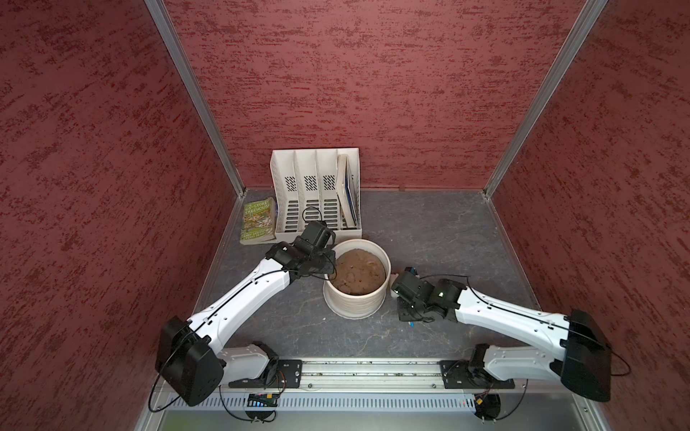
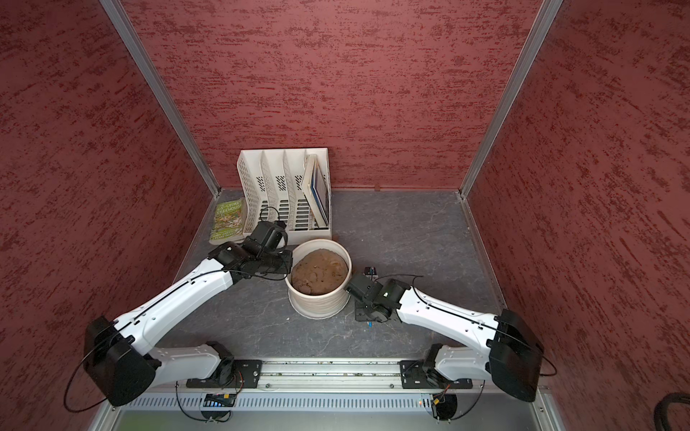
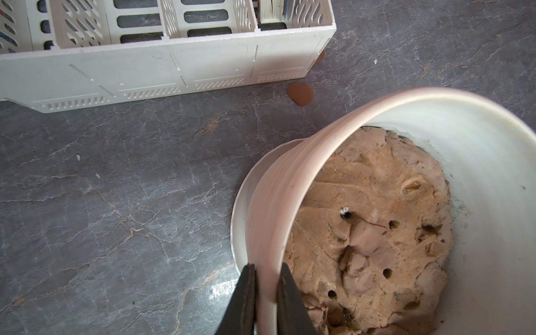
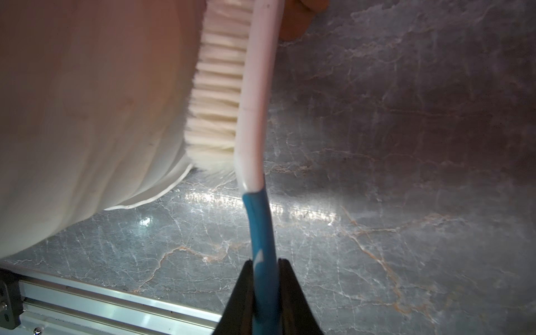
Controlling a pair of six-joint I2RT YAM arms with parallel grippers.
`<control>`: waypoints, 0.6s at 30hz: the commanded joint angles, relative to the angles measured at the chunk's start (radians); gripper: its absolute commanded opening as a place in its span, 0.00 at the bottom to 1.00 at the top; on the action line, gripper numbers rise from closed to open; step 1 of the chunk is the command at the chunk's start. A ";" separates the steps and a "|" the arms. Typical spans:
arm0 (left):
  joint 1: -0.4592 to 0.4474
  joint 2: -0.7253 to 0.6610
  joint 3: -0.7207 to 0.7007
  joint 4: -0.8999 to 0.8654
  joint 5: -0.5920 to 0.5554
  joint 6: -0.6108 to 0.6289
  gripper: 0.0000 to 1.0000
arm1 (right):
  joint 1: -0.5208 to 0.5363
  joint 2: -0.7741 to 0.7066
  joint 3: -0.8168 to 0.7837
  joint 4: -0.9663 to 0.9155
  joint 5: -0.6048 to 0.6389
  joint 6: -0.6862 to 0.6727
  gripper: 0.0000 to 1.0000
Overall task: Scrub the dried mud off the ceramic pot
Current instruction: Brush off the soil from the pot.
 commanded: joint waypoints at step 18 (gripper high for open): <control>0.023 -0.173 -0.016 -0.056 0.060 0.014 0.31 | -0.125 0.002 -0.030 -0.208 0.057 -0.013 0.00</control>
